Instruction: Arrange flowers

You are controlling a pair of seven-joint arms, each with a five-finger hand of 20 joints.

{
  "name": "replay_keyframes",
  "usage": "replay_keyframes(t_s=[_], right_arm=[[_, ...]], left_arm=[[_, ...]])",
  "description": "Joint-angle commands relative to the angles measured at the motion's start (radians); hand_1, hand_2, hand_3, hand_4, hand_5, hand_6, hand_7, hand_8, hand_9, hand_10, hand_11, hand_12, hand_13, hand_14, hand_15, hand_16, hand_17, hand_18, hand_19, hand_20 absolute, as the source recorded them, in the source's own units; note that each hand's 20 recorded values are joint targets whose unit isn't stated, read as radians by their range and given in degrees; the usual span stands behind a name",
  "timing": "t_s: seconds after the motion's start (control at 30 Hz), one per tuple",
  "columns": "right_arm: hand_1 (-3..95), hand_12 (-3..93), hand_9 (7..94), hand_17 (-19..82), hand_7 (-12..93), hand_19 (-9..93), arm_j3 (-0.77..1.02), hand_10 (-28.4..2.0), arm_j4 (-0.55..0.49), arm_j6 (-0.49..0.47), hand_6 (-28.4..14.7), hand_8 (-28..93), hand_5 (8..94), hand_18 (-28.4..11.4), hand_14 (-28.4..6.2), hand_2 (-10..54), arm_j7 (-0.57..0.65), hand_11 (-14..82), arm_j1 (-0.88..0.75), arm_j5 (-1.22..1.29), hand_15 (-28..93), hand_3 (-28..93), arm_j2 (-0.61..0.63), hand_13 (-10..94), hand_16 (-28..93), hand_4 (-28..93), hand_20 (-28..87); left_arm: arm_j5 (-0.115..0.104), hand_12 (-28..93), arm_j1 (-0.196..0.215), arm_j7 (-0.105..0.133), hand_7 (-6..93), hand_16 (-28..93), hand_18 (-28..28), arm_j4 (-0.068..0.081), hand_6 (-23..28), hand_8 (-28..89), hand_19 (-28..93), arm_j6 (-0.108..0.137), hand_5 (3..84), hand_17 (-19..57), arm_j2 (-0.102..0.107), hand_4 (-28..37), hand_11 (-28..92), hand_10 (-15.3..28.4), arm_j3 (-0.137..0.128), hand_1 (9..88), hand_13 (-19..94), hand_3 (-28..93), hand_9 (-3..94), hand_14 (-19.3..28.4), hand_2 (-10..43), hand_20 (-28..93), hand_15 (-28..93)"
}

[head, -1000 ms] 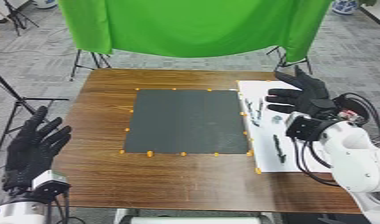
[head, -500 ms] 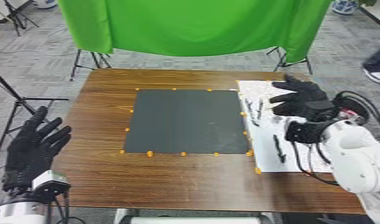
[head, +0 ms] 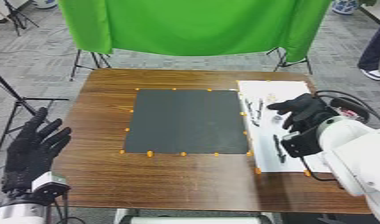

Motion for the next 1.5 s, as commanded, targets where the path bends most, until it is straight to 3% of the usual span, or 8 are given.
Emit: replay_keyframes(t_s=[0.03, 0.4, 0.6, 0.67, 0.7, 0.77, 0.93, 1.5], right_arm=[[32.3, 20.3, 69.6, 65, 19, 93, -0.029, -22.4, -0.026, -0.074, -13.4, -7, 62.9, -8.7, -14.6, 1.1, 0.102, 41.6, -0.021, -0.058, 68, 72, 0.005, 73, 13, -18, -18], [37.0, 20.7, 73.1, 73, 20, 93, -0.067, -24.7, -0.009, -0.151, -15.5, -5, 67.9, -2.6, -13.7, -1.6, 0.186, 41.7, -0.056, -0.111, 65, 69, 0.026, 79, 13, -17, -14], [38.8, 20.6, 73.6, 73, 21, 93, -0.110, -24.6, 0.018, -0.188, -15.5, -5, 68.7, -2.3, -13.7, -2.3, 0.213, 41.5, -0.040, -0.155, 65, 69, 0.034, 80, 13, -17, -15], [39.7, 20.7, 73.4, 73, 21, 93, -0.117, -24.5, 0.022, -0.197, -15.5, -5, 68.6, -2.3, -13.7, -3.7, 0.223, 41.5, -0.038, -0.153, 65, 68, 0.033, 80, 13, -17, -14], [40.1, 20.7, 73.4, 73, 21, 93, -0.137, -24.4, 0.030, -0.197, -15.5, -5, 68.5, -2.3, -13.7, -4.1, 0.222, 41.4, -0.020, -0.164, 65, 68, 0.036, 80, 13, -17, -14], [40.5, 20.6, 73.5, 73, 21, 93, -0.152, -24.3, 0.034, -0.197, -15.4, -5, 68.5, -2.3, -13.7, -4.4, 0.219, 41.4, -0.028, -0.193, 65, 68, 0.047, 80, 13, -17, -13], [40.8, 20.6, 73.5, 72, 22, 93, -0.211, -24.3, 0.048, -0.194, -15.2, -5, 68.5, -2.2, -13.6, -4.5, 0.228, 41.4, -0.009, -0.245, 65, 68, 0.061, 79, 13, -17, -12], [40.3, 20.7, 73.4, 71, 23, 93, -0.345, -23.8, 0.108, -0.177, -14.7, -5, 68.4, -2.5, -13.4, -4.2, 0.244, 41.5, 0.044, -0.290, 64, 68, 0.067, 80, 13, -17, -10]], left_arm=[[0.019, 12, 0.013, -0.037, 8.3, -10, 26.4, -0.015, 5.6, -8, 48, -0.005, 31.2, -9.1, -0.024, -22.2, 23, 17.2, -0.022, 28.8, 18, 63, 28.0, 25.4, 5.9, 5, 51], [0.041, 12, 0.013, -0.071, 8.5, -10, 26.4, -0.017, 5.5, -8, 48, -0.015, 31.1, -9.1, -0.051, -22.1, 23, 17.3, -0.035, 28.8, 18, 63, 28.0, 25.3, 6.0, 5, 51], [0.035, 12, 0.008, -0.060, 8.4, -10, 26.4, -0.017, 5.6, -8, 48, -0.014, 31.2, -9.1, -0.038, -22.1, 23, 17.2, -0.018, 28.8, 19, 63, 27.9, 25.3, 6.0, 5, 51], [0.055, 12, -0.005, -0.093, 8.3, -10, 26.4, -0.015, 5.6, -8, 48, -0.023, 31.1, -9.1, -0.054, -22.1, 23, 17.2, -0.022, 28.8, 19, 63, 27.9, 25.3, 6.0, 5, 51], [0.036, 12, 0.000, -0.066, 8.3, -10, 26.5, -0.015, 5.6, -8, 48, -0.015, 31.1, -9.1, -0.036, -22.1, 23, 17.2, -0.016, 28.8, 19, 63, 27.9, 25.4, 6.0, 5, 51], [0.035, 12, -0.004, -0.064, 8.3, -10, 26.4, -0.014, 5.6, -8, 48, -0.014, 31.2, -9.1, -0.034, -22.1, 23, 17.2, -0.013, 28.8, 19, 63, 27.9, 25.4, 6.0, 5, 51], [0.060, 12, -0.016, -0.090, 8.4, -10, 26.5, -0.012, 5.5, -8, 48, -0.026, 31.1, -9.2, -0.058, -22.2, 23, 17.3, -0.012, 28.9, 18, 63, 27.9, 25.4, 6.1, 5, 51], [0.058, 12, -0.044, -0.094, 8.4, -10, 26.5, 0.002, 5.6, -8, 48, -0.033, 31.1, -9.2, -0.043, -22.1, 23, 17.3, 0.009, 28.9, 18, 63, 27.9, 25.4, 6.1, 5, 51]])
